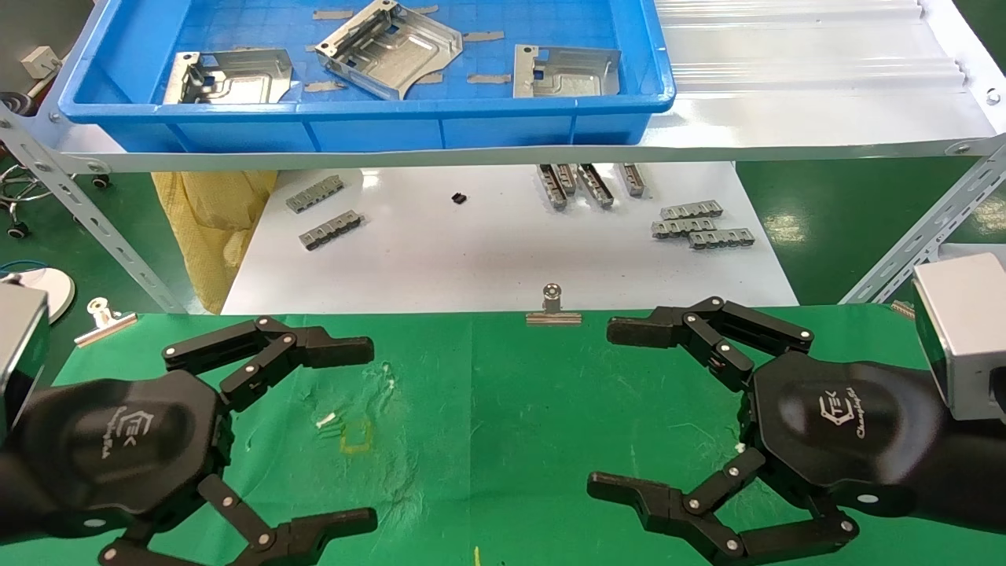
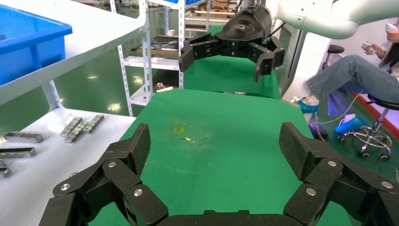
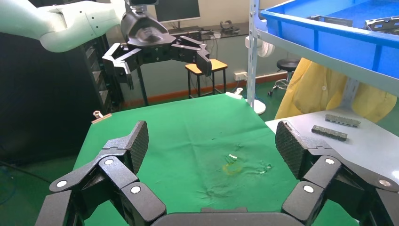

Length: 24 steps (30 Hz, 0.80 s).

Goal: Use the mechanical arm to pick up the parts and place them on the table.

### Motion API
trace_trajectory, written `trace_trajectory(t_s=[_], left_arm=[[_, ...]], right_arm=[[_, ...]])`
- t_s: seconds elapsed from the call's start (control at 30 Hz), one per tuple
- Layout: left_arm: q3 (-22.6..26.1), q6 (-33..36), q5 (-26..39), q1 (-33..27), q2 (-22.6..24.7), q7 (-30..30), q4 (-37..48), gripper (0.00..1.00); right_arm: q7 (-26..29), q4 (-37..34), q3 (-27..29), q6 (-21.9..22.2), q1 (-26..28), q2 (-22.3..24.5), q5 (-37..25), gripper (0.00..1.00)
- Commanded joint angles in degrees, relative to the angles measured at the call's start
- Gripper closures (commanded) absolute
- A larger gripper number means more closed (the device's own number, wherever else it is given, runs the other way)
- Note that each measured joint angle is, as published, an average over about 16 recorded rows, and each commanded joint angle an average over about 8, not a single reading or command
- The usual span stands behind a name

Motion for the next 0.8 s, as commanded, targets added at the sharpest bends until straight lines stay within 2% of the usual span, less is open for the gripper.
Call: trace_trajectory(t_s=[0.03,0.8], left_arm=[[0.0,0.0,0.0,0.0,0.0,0.0,0.0,0.0],[0.0,0.0,0.0,0.0,0.0,0.0,0.0,0.0]], right_arm=[[0.0,0.0,0.0,0.0,0.0,0.0,0.0,0.0],[0.0,0.0,0.0,0.0,0.0,0.0,0.0,0.0]])
